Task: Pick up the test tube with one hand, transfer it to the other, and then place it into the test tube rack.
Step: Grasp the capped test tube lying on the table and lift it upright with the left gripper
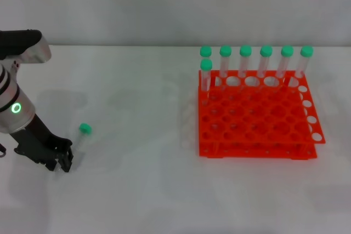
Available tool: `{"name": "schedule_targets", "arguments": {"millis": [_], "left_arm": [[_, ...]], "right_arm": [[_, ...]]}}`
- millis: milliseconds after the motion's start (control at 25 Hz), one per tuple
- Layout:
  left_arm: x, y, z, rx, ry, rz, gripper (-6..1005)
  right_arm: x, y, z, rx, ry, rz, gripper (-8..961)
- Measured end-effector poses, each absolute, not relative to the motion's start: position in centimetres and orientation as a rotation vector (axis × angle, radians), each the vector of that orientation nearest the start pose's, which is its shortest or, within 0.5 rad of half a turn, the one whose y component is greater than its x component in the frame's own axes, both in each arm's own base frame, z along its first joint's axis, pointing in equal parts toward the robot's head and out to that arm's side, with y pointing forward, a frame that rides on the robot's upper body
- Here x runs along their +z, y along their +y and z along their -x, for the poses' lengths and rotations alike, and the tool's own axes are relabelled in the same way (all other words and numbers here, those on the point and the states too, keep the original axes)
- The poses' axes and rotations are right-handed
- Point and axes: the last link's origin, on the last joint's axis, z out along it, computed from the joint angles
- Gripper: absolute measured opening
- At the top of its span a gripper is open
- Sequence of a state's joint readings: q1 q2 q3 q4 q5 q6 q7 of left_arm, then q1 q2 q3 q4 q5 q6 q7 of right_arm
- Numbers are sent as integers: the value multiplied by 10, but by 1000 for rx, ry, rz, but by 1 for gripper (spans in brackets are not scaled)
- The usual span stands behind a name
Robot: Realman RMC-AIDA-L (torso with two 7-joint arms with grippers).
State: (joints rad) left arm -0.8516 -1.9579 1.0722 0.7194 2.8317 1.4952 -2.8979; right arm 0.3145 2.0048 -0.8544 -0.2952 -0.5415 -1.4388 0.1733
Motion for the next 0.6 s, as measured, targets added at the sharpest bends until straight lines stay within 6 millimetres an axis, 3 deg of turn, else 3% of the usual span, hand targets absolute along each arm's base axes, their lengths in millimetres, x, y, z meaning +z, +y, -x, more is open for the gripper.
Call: {"name": "schedule_targets", "arguments": {"millis": [360,480,600], "left_arm": [[30,392,263,656,-1683,2012,274],[27,391,263,668,-1691,2016,197],[26,391,264,672,-1695,2016,198]], "right_arm": [[114,309,-347,665,62,1393,627],[114,309,-347,665,62,1393,627],[114,309,-347,665,63,1394,627]]}}
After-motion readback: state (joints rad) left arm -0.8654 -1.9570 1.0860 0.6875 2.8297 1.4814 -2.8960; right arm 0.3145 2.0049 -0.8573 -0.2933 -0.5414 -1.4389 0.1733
